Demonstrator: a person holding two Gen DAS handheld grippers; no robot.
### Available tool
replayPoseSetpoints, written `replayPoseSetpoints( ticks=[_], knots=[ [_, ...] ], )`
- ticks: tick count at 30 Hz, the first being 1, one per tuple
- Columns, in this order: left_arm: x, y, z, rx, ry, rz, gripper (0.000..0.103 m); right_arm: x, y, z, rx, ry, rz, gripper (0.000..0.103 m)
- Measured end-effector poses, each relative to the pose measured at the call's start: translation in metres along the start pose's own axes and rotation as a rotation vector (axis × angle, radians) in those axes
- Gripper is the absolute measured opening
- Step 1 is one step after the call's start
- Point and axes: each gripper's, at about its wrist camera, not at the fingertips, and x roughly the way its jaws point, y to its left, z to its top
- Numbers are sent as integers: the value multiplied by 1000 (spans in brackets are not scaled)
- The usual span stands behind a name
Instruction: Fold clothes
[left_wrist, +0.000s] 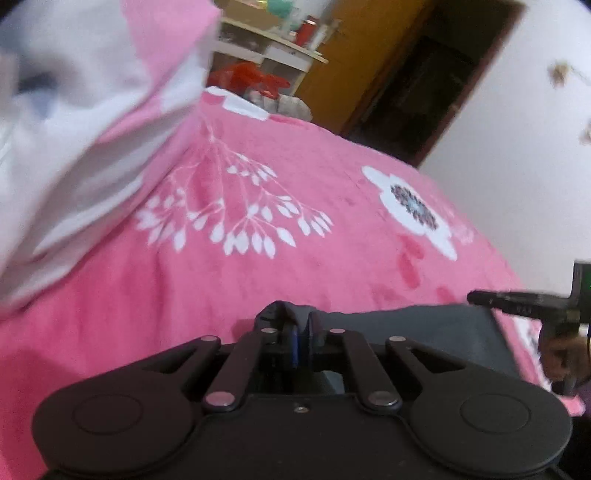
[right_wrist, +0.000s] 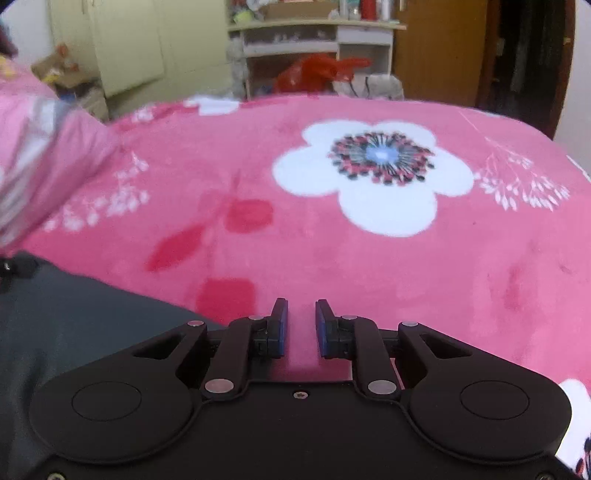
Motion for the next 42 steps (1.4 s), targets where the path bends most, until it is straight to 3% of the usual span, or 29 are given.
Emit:
replayPoseSetpoints(
  ticks=[2, 3, 6, 7, 8, 11, 12, 15, 17, 19, 20, 22, 23, 26, 28, 30, 32, 35, 37, 39, 41, 42],
  knots=[
    [1, -2, -1, 43, -2, 1, 7, -2, -2, 1, 5, 1, -4, 19],
    [-2, -1, -1, 36, 2, 1, 10, -6, -2, 2, 1, 1, -25, 29],
    [-16, 0, 1, -15, 32, 23, 49, -26, -1, 5, -52, -6, -88, 50],
    [-32, -2, 1, -13, 17, 52, 54, -33, -1, 5, -72, -11, -109, 54],
    [-50, -7, 0, 16, 1, 98, 54, -40, 1, 5, -98, -16, -145, 58],
    [-95, -42, -11, 169, -77, 210, 53, -71, 15, -4, -166, -36, -236, 58],
    [-100, -54, -17, 203, -86, 213, 52, -82, 24, -9, -181, -39, -202, 58],
    [-105, -102, -51, 305, -73, 138, 52, -98, 70, -37, -204, 29, 90, 58],
    [-93, -127, -80, 389, -43, 117, 52, -92, 98, -60, -264, 93, 197, 58],
    [-74, -144, -118, 521, 12, 142, 53, -80, 122, -87, -355, 134, 200, 59],
    [-71, -142, -127, 544, 24, 167, 53, -78, 122, -94, -376, 111, 185, 64],
    [-74, -127, -146, 554, 22, 206, 59, -79, 110, -105, -374, 71, 155, 68],
    [-85, -114, -152, 516, 2, 203, 61, -82, 99, -102, -326, 94, 136, 68],
    [-109, -88, -150, 357, 17, 229, 65, -89, 70, -100, -243, 146, 60, 83],
    [-122, -88, -141, 302, 12, 222, 63, -96, 54, -97, -191, 183, 26, 81],
    [-133, -106, -126, 320, -41, 183, 63, -113, 53, -86, -187, 143, -7, 79],
    [-137, -125, -113, 355, -86, 140, 63, -127, 61, -70, -176, 68, 40, 79],
    [-102, -148, -94, 438, -125, 123, 63, -121, 81, -53, -170, 3, 102, 80],
    [-70, -154, -88, 502, -133, 149, 63, -92, 105, -44, -220, -29, 116, 80],
    [-26, -145, -89, 536, -50, 197, 61, -58, 115, -44, -267, 27, 51, 78],
    [-10, -124, -100, 529, 24, 224, 60, -45, 101, -50, -250, 36, 40, 80],
    [-12, -119, -102, 519, 23, 218, 64, -45, 91, -52, -229, 36, 40, 80]
  ],
)
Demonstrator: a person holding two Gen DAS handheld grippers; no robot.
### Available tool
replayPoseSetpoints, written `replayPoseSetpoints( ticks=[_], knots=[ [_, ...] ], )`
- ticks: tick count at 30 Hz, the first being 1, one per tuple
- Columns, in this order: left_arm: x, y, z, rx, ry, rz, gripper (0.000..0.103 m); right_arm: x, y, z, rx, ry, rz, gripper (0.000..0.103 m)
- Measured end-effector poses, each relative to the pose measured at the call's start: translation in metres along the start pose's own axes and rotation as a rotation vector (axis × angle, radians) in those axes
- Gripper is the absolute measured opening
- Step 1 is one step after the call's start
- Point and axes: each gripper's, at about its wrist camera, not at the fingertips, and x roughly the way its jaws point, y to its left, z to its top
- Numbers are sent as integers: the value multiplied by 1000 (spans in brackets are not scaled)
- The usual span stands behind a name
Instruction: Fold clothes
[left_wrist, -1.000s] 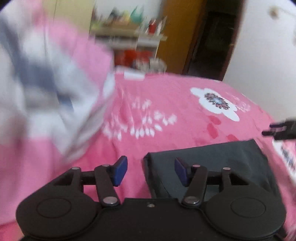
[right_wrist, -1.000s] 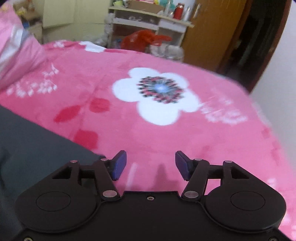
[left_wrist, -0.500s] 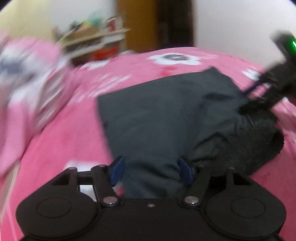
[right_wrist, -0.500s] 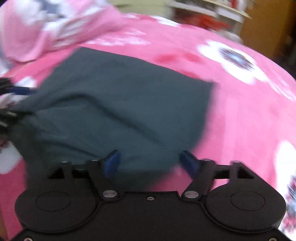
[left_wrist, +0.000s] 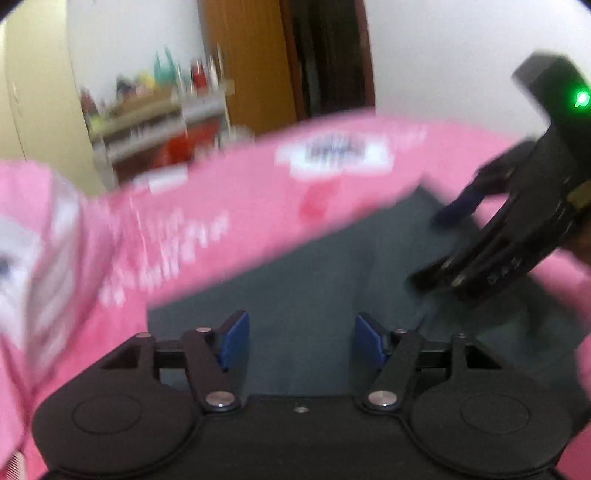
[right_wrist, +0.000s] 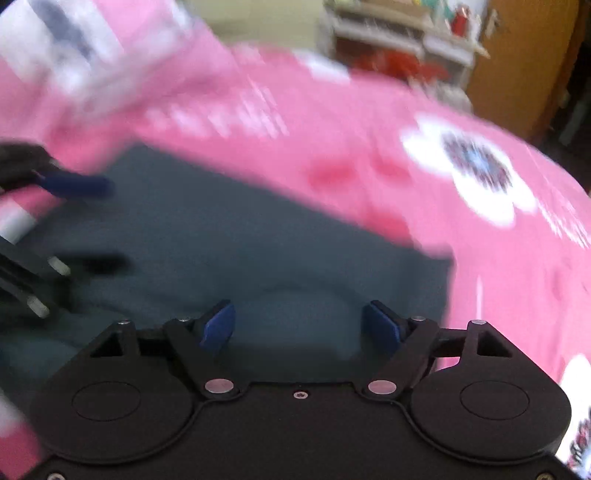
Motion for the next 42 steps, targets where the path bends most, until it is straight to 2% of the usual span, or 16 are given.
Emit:
replayPoseSetpoints(
  ticks=[2, 7, 10, 14, 16, 17, 20, 22, 24, 26, 27, 29, 31, 34, 38, 42],
  knots=[
    [-15, 22, -21, -62, -9, -25, 65, -10, -22, -7, 53, 34, -38, 82],
    [-45, 42, -23, -160, 44, 20, 63, -31, -60, -22, 143, 93, -129, 84],
    [-74, 35, -4, -183, -41, 47, 62, -46, -56, -17, 151, 38, -151, 84],
    [-51, 17, 21, -135, -43, 30, 62, -31, -24, 12, 113, -34, -18, 84],
    [-21, 8, 25, -78, 31, 51, 62, -11, -9, 24, 70, -22, 20, 82],
    [-5, 5, 23, -47, 81, 67, 62, 4, -3, 26, 39, 16, -1, 80],
    [-14, 22, 3, -94, 83, 71, 65, 11, -14, 15, 38, 22, -40, 81],
    [-29, 42, -14, -176, 97, 83, 77, -2, -39, 7, 95, 30, -137, 83],
    [-49, 64, -31, -278, 119, 106, 77, -7, -60, 4, 145, 47, -186, 84],
    [-78, 69, -35, -320, 95, 180, 73, -18, -70, 1, 197, 54, -205, 83],
    [-89, 63, -30, -326, 57, 177, 73, -28, -70, 0, 203, 44, -214, 82],
    [-103, 53, -23, -329, 15, 162, 73, -44, -57, -2, 177, 3, -179, 82],
    [-105, 26, -9, -290, -16, 84, 73, -56, -30, -3, 143, -28, -46, 82],
    [-89, -22, 7, -177, -27, -25, 73, -52, 25, -5, 44, 15, 153, 83],
    [-60, -62, -5, -35, 25, -101, 72, -34, 68, -29, -159, 98, 116, 86],
    [-63, -45, -37, -102, 23, -135, 74, -46, 54, -50, -154, 114, 112, 87]
  ],
)
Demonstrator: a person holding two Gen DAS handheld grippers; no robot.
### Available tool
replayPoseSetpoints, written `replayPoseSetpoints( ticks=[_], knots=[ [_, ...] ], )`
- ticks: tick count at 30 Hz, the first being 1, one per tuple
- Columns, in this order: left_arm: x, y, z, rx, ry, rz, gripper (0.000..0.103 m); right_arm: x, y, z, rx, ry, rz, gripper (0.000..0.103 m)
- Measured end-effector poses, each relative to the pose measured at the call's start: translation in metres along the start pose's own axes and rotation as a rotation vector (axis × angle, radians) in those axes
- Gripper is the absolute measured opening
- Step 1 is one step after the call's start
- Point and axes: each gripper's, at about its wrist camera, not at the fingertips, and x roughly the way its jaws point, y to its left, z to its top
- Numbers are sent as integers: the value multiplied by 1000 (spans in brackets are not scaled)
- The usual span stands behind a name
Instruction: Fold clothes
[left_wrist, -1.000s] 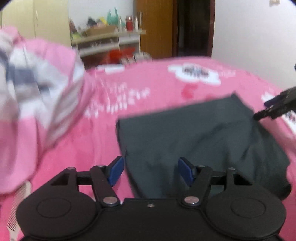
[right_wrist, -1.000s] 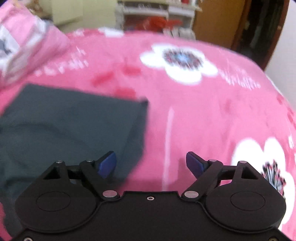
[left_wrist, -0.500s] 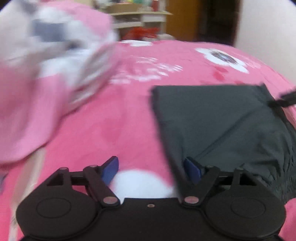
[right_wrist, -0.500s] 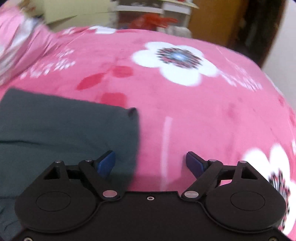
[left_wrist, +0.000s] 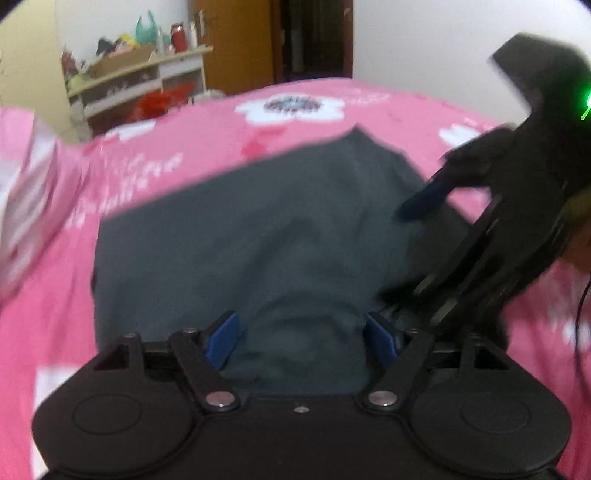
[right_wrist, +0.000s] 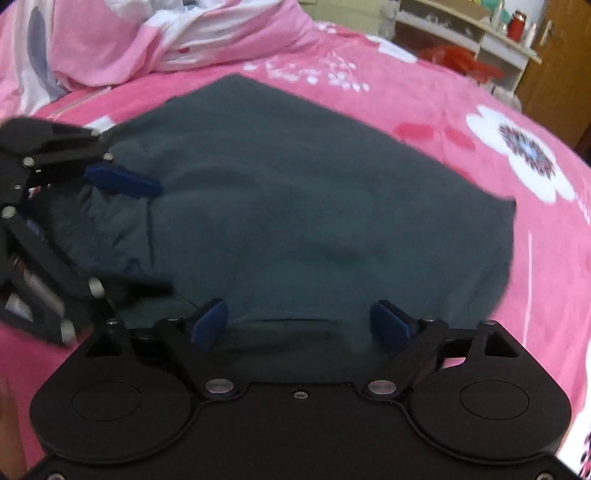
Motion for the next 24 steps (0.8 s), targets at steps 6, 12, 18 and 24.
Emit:
replayPoseSetpoints(
  ticks=[6, 12, 18, 24],
  knots=[
    [-44, 0, 3, 5, 37, 39, 74, -25, -24, -19, 59, 88, 12, 91],
    [-52, 1, 25, -32, -79, 49, 77, -53, -34, -3, 137, -1, 10, 90],
    [9, 11, 18, 14, -27, 190, 77, -8, -36, 40, 181, -60, 23, 91],
    [-15, 46, -11, -96, -75, 282, 91, 19, -48, 23, 110, -61, -52, 102]
  ],
)
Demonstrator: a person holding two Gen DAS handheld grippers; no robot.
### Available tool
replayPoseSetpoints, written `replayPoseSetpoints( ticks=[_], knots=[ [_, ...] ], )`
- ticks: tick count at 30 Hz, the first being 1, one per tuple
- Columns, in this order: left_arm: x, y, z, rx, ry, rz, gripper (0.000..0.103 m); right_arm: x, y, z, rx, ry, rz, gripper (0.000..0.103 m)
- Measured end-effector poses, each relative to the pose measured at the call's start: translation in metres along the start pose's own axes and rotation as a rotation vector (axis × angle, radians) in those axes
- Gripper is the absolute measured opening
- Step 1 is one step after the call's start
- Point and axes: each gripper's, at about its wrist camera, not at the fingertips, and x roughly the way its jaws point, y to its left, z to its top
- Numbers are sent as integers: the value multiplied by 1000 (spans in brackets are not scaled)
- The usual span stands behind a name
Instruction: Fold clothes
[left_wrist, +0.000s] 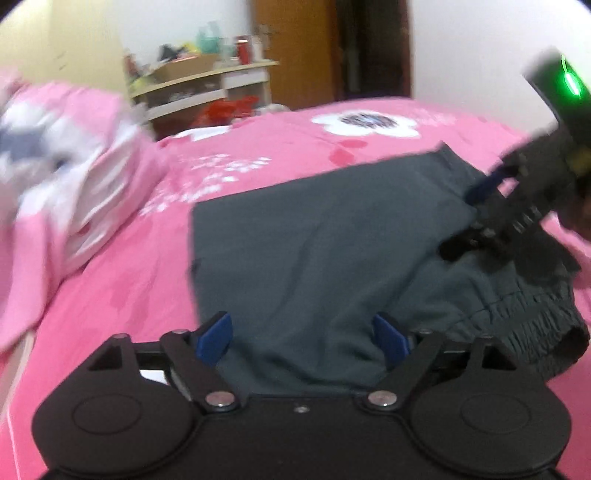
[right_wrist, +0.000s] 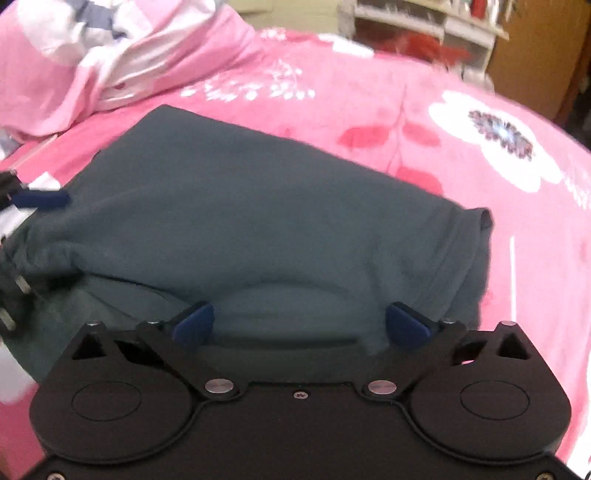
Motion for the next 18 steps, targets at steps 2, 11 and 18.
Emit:
replayPoseSetpoints(
  ticks=[2, 11, 18],
  knots=[
    [-6, 13, -2, -48, 1, 36, 94, -2, -11, -3, 42, 1, -24, 102],
    [-2, -24, 50, -8, -126, -54, 92, 5, -8, -1, 40, 3, -91, 103],
    [58, -34, 47, 26, 58, -22, 93, 2, -15, -3, 43, -1, -81, 103]
  ],
)
